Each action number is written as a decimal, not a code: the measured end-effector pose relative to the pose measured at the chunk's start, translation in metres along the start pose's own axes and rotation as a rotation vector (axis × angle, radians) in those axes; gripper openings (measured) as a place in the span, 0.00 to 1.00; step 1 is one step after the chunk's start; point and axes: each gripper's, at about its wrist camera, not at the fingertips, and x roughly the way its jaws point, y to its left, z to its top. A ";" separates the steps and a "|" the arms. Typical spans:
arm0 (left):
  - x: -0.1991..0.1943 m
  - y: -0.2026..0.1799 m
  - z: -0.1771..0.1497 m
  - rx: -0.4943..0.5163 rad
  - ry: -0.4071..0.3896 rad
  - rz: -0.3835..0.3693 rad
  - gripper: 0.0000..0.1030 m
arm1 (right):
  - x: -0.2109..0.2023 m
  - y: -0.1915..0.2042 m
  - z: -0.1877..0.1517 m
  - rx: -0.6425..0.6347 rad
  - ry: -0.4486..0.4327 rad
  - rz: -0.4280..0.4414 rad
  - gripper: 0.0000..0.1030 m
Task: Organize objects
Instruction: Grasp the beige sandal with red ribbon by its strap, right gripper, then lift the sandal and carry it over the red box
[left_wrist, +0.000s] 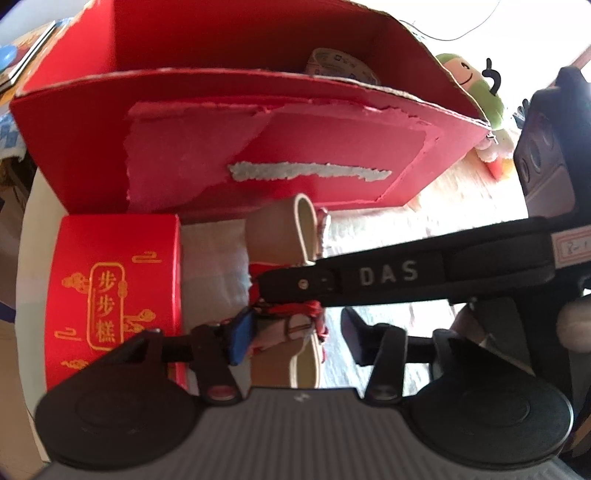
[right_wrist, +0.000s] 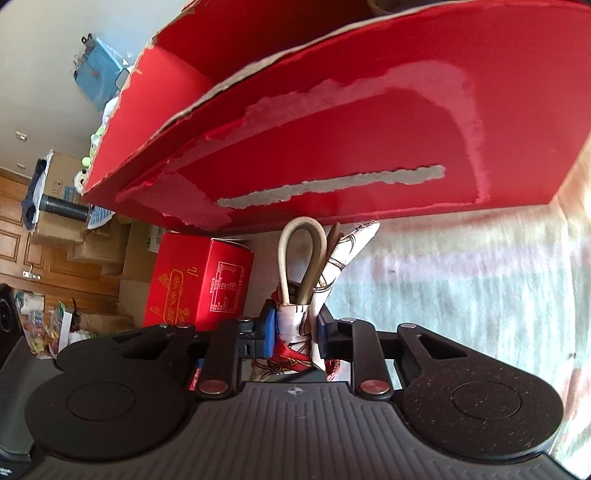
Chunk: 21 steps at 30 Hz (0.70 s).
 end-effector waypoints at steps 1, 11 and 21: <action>0.000 -0.002 0.000 0.011 0.001 0.003 0.46 | -0.003 -0.002 -0.001 0.007 -0.006 -0.002 0.22; 0.010 -0.028 0.004 0.145 0.052 0.010 0.44 | -0.033 -0.020 -0.005 0.062 -0.048 -0.011 0.22; 0.000 -0.081 0.016 0.348 0.031 -0.096 0.41 | -0.090 -0.036 -0.016 0.105 -0.172 -0.058 0.22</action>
